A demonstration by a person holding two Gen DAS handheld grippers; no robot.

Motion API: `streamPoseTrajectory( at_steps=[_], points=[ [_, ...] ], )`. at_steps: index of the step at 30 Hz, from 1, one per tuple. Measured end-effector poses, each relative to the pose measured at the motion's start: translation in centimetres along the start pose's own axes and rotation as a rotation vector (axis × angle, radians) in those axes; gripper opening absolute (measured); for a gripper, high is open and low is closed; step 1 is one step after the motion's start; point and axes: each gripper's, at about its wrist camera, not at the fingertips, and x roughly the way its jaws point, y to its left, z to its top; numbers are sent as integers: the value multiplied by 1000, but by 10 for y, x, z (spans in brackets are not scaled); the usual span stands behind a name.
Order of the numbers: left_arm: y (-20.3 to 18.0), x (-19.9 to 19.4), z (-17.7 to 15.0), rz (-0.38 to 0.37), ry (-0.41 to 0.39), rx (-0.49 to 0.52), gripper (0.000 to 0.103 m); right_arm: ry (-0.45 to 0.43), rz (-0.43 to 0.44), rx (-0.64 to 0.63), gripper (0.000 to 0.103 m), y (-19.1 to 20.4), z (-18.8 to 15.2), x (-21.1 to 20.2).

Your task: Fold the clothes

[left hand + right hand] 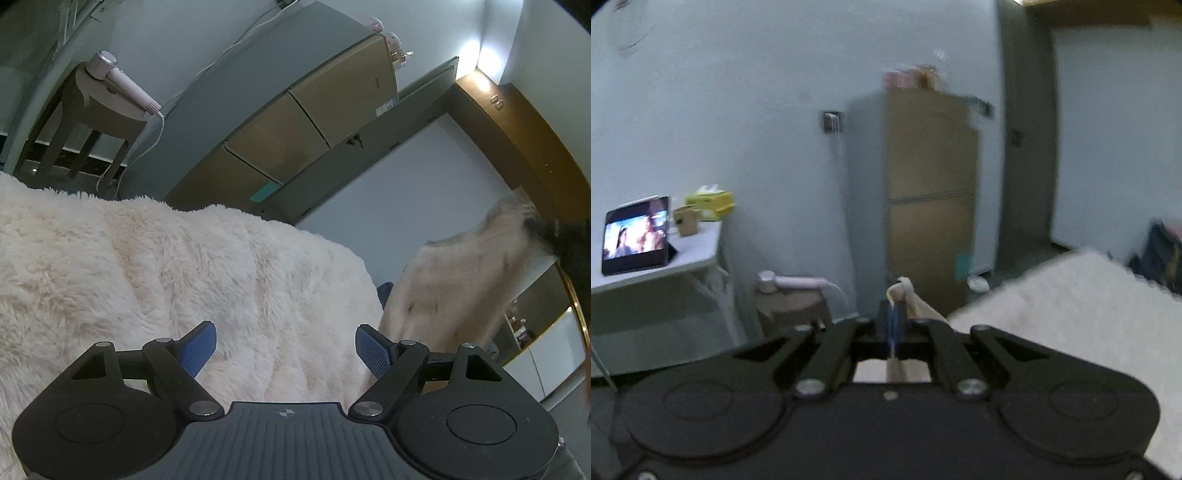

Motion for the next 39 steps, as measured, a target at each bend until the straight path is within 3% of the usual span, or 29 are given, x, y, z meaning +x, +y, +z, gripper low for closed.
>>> streamPoseTrajectory(
  at_steps=[8,11,16,18,24,29,35,39],
  points=[
    [6,-1,5,0,-11,-20,78,-31,-21,-120,0,51,41,53],
    [7,-2,7,-3,-11,-25,78,12,-46,-195,4,61,40,67],
    [15,-4,12,2,-28,-67,78,173,-1,-267,19,61,1,80],
    [19,-8,13,21,-50,-83,78,240,20,-292,30,54,-29,75],
    [30,-36,30,156,-219,-85,78,379,4,-215,32,34,-105,82],
    [31,-59,51,231,-333,-3,78,435,99,-245,32,71,-150,108],
    [48,-61,58,228,-322,-77,79,414,164,-281,33,117,-157,149],
    [50,-61,57,208,-307,-95,78,377,131,-175,40,98,-134,180]
  ],
)
